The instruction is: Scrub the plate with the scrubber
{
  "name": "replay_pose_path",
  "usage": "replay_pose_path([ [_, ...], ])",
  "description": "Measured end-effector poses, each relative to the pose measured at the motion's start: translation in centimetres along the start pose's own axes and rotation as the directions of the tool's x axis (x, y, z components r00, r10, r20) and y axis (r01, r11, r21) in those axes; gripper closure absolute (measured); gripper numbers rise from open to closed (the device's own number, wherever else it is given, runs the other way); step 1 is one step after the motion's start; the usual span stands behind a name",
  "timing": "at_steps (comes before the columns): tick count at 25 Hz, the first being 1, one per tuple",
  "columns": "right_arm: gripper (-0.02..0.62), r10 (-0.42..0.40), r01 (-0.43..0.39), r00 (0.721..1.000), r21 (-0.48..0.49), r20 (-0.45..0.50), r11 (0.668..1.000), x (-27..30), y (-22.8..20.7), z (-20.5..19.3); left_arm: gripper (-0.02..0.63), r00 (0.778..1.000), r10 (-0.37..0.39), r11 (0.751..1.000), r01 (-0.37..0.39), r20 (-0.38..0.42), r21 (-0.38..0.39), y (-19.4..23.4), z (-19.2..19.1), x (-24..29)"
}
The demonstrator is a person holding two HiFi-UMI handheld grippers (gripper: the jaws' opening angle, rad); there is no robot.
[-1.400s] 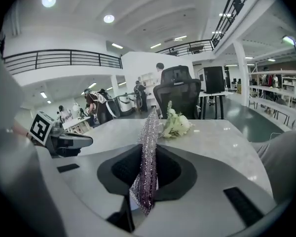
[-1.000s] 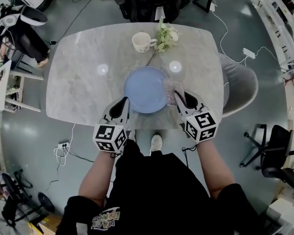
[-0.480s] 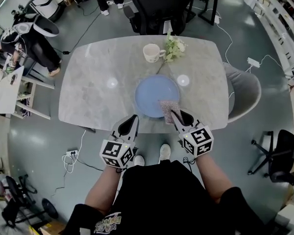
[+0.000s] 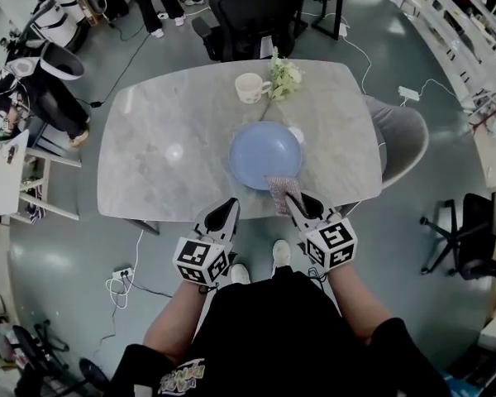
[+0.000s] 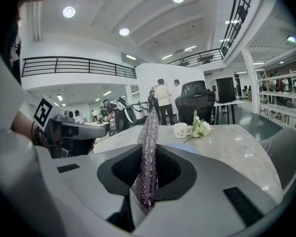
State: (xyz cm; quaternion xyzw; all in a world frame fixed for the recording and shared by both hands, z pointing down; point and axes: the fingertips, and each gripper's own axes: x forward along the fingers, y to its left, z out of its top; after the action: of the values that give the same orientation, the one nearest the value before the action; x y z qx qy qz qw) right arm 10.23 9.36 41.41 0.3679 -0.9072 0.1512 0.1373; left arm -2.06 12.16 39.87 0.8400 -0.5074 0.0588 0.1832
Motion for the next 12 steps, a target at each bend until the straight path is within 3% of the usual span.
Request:
replay_pose_path([
  [12, 0.523, -0.160, 0.160, 0.987, 0.028, 0.000, 0.987, -3.6, 4.3, -2.0, 0.588, 0.989, -0.146, 0.989, 0.146, -0.005, 0.000, -0.7, -1.7, -3.1],
])
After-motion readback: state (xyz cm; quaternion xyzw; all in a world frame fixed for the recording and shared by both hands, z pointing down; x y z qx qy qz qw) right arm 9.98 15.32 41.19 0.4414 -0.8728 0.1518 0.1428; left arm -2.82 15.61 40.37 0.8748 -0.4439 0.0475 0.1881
